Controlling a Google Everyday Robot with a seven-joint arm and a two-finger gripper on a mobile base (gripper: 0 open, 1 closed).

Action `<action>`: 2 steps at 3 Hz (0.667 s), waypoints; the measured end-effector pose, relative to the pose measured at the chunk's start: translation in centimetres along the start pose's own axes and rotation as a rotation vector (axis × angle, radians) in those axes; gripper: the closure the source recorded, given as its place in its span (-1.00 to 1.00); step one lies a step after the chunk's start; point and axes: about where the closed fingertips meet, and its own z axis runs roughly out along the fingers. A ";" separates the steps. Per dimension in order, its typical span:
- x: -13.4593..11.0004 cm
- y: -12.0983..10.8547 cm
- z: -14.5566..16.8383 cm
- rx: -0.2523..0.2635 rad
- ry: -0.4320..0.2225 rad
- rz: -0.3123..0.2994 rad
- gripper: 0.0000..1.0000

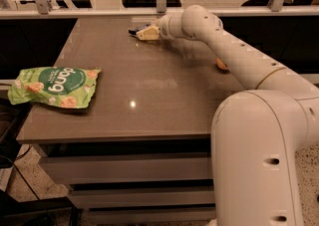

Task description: Move rxbar blueberry near green rice chip bag

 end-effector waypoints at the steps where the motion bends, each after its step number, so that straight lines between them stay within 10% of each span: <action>1: 0.0 0.0 0.0 0.000 0.000 0.000 1.00; 2: -0.1 0.0 0.0 0.000 0.000 0.000 1.00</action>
Offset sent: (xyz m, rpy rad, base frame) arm -0.1735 0.0111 0.0713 0.0606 0.0292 0.3724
